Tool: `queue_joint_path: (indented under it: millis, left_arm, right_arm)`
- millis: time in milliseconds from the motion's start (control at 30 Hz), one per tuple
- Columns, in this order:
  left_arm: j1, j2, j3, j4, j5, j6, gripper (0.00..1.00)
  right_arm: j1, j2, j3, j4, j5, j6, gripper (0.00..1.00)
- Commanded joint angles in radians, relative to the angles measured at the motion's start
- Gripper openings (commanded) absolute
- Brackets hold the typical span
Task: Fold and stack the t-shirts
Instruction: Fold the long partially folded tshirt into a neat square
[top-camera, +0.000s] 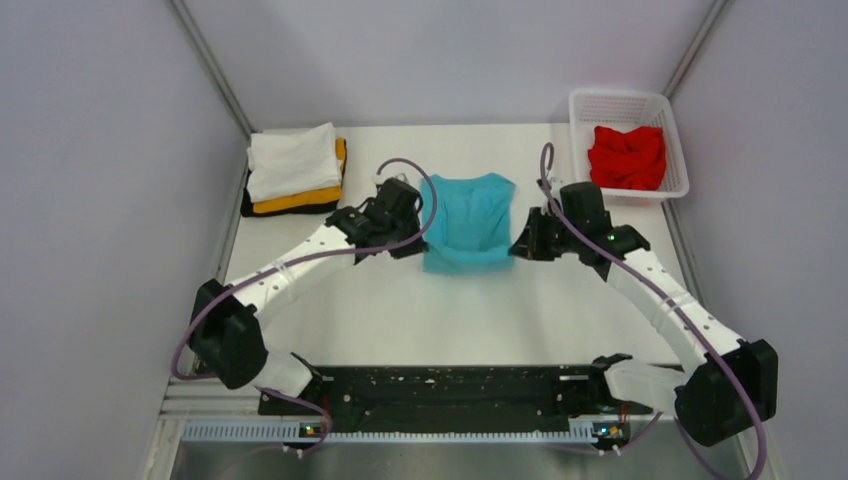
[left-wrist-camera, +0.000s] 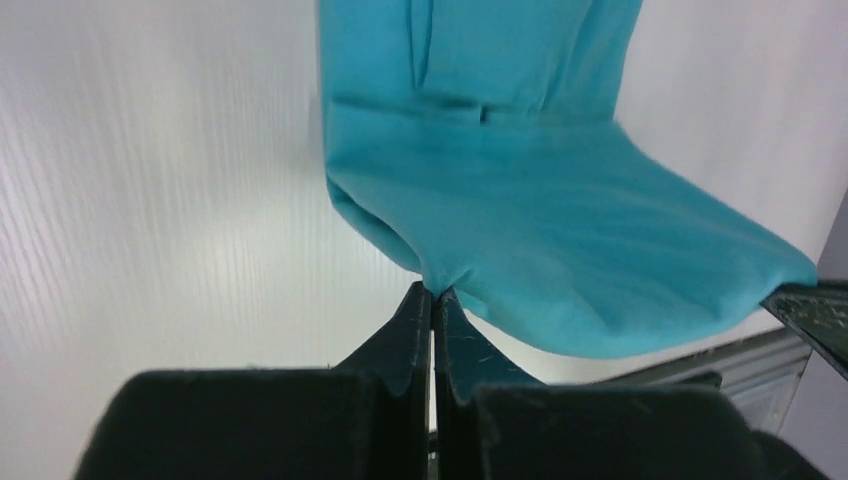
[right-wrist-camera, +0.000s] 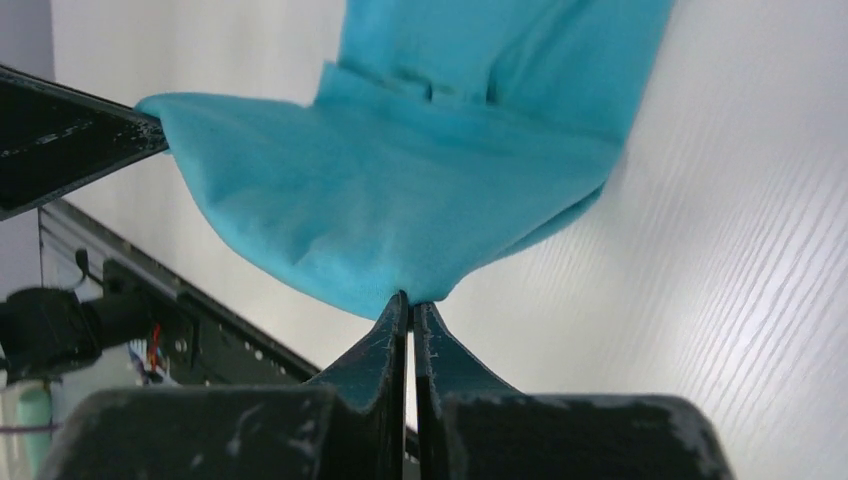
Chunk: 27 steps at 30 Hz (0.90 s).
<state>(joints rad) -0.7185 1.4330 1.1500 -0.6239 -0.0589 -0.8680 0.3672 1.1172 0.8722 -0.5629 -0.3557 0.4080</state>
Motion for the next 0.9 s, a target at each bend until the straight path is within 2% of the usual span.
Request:
queue_joint_path:
  millis: [0, 267, 633, 867]
  left_arm:
    - [0.107, 0.078, 0.13, 0.096, -0.015, 0.123, 0.0]
    - [0.2, 0.285, 0.433, 0.034, -0.024, 0.227, 0.0]
    - [0.298, 0.559, 0.721, 0.012, 0.036, 0.287, 0.0]
    - [0.337, 0.758, 0.905, 0.006, 0.052, 0.294, 0.0]
  right_arm:
    - [-0.03, 0.085, 0.143, 0.126, 0.121, -0.001, 0.0]
    - [-0.098, 0.271, 0.316, 0.204, 0.129, -0.018, 0.0]
    - [-0.178, 0.555, 0.5, 0.269, 0.06, -0.018, 0.0]
    - [-0.195, 0.739, 0.637, 0.274, 0.134, -0.015, 0.0]
